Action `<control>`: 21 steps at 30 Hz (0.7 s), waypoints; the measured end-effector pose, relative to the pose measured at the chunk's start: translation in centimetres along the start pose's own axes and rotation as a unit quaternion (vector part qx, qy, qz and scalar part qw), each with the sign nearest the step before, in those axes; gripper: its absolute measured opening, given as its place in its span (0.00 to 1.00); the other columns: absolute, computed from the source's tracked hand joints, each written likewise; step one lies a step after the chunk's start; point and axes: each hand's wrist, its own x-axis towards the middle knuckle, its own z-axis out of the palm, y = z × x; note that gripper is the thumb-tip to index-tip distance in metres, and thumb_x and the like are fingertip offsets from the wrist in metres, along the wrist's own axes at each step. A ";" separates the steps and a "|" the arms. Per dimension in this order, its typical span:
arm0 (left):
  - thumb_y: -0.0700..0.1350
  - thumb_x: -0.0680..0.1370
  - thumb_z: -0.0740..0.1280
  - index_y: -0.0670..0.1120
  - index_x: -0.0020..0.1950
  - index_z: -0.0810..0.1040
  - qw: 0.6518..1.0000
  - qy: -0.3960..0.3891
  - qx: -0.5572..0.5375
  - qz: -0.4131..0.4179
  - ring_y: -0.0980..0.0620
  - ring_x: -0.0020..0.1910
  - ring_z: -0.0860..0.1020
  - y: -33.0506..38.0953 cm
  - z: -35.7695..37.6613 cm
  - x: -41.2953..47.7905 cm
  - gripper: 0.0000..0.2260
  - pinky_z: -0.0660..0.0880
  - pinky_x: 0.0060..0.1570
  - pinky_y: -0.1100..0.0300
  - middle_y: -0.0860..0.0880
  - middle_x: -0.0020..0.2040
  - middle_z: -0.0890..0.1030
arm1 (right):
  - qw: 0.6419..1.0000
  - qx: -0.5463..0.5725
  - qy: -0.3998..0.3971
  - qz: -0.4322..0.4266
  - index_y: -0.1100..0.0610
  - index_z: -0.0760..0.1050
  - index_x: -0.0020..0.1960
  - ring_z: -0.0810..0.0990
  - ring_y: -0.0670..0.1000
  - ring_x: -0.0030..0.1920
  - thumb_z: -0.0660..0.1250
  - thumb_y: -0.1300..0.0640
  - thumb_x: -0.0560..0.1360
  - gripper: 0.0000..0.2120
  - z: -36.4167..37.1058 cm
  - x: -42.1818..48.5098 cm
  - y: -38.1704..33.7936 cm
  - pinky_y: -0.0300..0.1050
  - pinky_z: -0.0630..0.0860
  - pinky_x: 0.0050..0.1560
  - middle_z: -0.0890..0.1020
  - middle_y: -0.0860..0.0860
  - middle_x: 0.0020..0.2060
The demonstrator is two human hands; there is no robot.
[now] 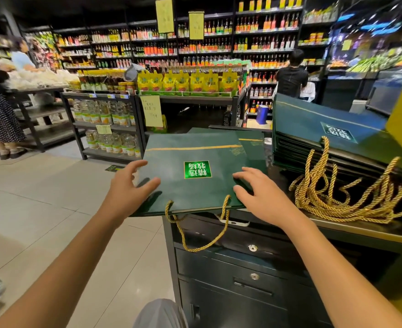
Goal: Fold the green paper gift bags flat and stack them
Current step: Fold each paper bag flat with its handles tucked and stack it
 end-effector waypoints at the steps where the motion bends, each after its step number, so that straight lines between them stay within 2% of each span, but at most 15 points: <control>1: 0.53 0.75 0.75 0.53 0.72 0.73 0.999 0.010 -0.031 -0.031 0.45 0.67 0.74 -0.1 0.3 0.3 0.27 0.75 0.62 0.46 0.46 0.72 0.73 | 1.000 0.009 0.002 0.008 0.49 0.69 0.75 0.60 0.47 0.78 0.62 0.46 0.82 0.22 -0.2 0.0 -0.1 0.49 0.60 0.76 0.64 0.48 0.78; 3: 0.52 0.74 0.77 0.51 0.74 0.73 0.997 0.025 -0.059 -0.052 0.44 0.66 0.75 -0.3 0.9 0.4 0.30 0.77 0.61 0.44 0.45 0.71 0.74 | 0.999 0.028 0.007 0.021 0.50 0.69 0.75 0.60 0.48 0.78 0.65 0.46 0.81 0.24 -0.5 0.0 -0.2 0.46 0.58 0.76 0.64 0.49 0.78; 5: 0.52 0.73 0.78 0.49 0.72 0.75 0.998 0.027 -0.038 -0.044 0.44 0.64 0.77 -0.9 1.4 0.3 0.29 0.77 0.61 0.43 0.46 0.68 0.76 | 0.998 0.041 0.009 0.035 0.51 0.68 0.75 0.60 0.49 0.78 0.68 0.46 0.79 0.27 -0.8 0.0 -0.4 0.45 0.59 0.75 0.64 0.50 0.78; 9: 0.54 0.71 0.79 0.53 0.70 0.77 0.997 0.039 -0.051 -0.044 0.44 0.56 0.82 -1.8 2.0 -0.7 0.29 0.81 0.55 0.41 0.48 0.65 0.80 | 0.995 0.059 0.038 0.074 0.53 0.69 0.75 0.68 0.51 0.73 0.73 0.47 0.75 0.31 -1.5 0.2 -0.9 0.45 0.64 0.72 0.70 0.50 0.74; 12: 0.54 0.71 0.79 0.53 0.71 0.77 0.996 0.065 -0.057 -0.027 0.46 0.59 0.80 -2.1 2.3 -1.4 0.29 0.80 0.57 0.41 0.51 0.65 0.79 | 0.989 0.087 0.077 0.092 0.53 0.71 0.73 0.72 0.52 0.69 0.76 0.49 0.73 0.31 -1.4 -0.1 -1.4 0.48 0.69 0.70 0.74 0.51 0.69; 16: 0.49 0.73 0.78 0.53 0.70 0.77 0.992 0.091 -0.082 -0.028 0.48 0.61 0.78 -2.2 2.0 -2.4 0.26 0.79 0.60 0.42 0.53 0.65 0.78 | 0.987 0.093 0.104 0.084 0.54 0.73 0.71 0.74 0.52 0.67 0.76 0.52 0.73 0.29 -1.4 -0.4 -2.2 0.44 0.69 0.66 0.76 0.51 0.65; 19: 0.48 0.73 0.78 0.54 0.69 0.78 0.990 0.092 -0.098 -0.043 0.47 0.58 0.80 -2.0 0.8 -2.7 0.25 0.81 0.56 0.42 0.51 0.66 0.79 | 0.983 0.113 0.115 0.085 0.54 0.73 0.73 0.75 0.51 0.66 0.76 0.51 0.73 0.30 -1.6 -0.5 -3.2 0.45 0.70 0.66 0.76 0.51 0.66; 21: 0.47 0.74 0.78 0.54 0.69 0.78 0.990 0.085 -0.097 -0.054 0.46 0.54 0.82 -1.4 -0.4 -2.6 0.24 0.82 0.52 0.44 0.48 0.64 0.80 | 0.982 0.127 0.112 0.082 0.53 0.73 0.72 0.77 0.49 0.62 0.75 0.52 0.73 0.29 -2.0 -0.5 -4.1 0.43 0.74 0.62 0.78 0.48 0.63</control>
